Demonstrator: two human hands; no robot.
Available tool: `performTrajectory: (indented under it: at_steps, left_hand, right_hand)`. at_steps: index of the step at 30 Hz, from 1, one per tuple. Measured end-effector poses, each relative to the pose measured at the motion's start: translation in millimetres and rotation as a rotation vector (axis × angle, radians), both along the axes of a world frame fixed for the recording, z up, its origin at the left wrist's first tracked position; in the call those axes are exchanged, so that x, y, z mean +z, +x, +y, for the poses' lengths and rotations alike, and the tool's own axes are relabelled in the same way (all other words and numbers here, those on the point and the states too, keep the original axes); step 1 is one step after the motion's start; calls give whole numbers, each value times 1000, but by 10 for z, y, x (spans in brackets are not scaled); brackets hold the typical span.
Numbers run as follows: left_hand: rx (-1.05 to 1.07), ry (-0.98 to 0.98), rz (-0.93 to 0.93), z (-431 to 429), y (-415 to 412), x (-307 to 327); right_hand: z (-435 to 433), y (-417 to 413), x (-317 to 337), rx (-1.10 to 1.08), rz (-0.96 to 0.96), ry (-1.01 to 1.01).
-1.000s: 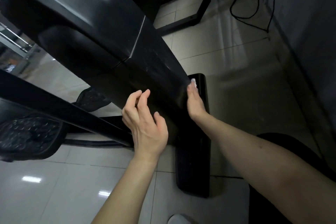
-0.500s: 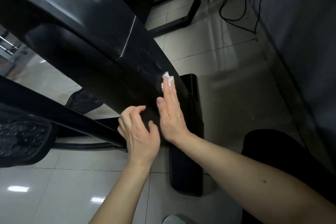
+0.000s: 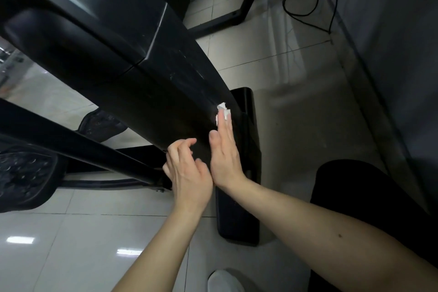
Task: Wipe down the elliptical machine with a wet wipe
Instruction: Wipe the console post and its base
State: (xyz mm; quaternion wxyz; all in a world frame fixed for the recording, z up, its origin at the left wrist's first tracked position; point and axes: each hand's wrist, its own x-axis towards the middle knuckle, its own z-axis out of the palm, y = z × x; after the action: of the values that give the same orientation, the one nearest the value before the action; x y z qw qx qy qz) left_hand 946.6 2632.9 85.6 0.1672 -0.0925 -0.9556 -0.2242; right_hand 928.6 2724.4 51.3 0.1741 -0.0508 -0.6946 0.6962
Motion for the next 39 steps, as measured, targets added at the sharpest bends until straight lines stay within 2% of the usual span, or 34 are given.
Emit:
performTrajectory:
  at_steps: [2, 7, 10, 15, 19, 21, 24, 26, 30, 36, 39]
  left_hand:
    - [-13, -33, -20, -8, -3, -49]
    - [-41, -72, -110, -21, 31, -149]
    - [-42, -77, -140, -13, 35, -177]
    - [-68, -97, -138, 23, 10, -219]
    - [-72, -99, -121, 11, -19, -303]
    - [-76, -107, -129, -1, -10, -367]
    - [-83, -134, -164, -13, 35, -484]
    - [-92, -136, -207, -15, 54, -553]
    - [-95, -132, -256, 16, 57, -627]
    - [-85, -119, -232, 27, -10, -660]
    - [-88, -115, -227, 23, -22, -659]
  right_hand:
    - [65, -38, -219, -9, 4, -15]
    - [223, -69, -958, 24, -403, -66]
    - [258, -110, -942, 50, -528, -102]
    - [339, -344, -361, 27, -243, -134]
    - [494, -634, -296, 36, -147, -72]
    - [553, -740, -539, 31, -186, -57]
    - [628, -742, -1030, 33, -380, -115]
    - [659, -698, -1307, 50, -426, -105]
    - [699, -671, -1382, 66, -570, -189]
    - [611, -883, -861, 37, -339, -129]
    - [650, -970, -939, 27, -295, -55]
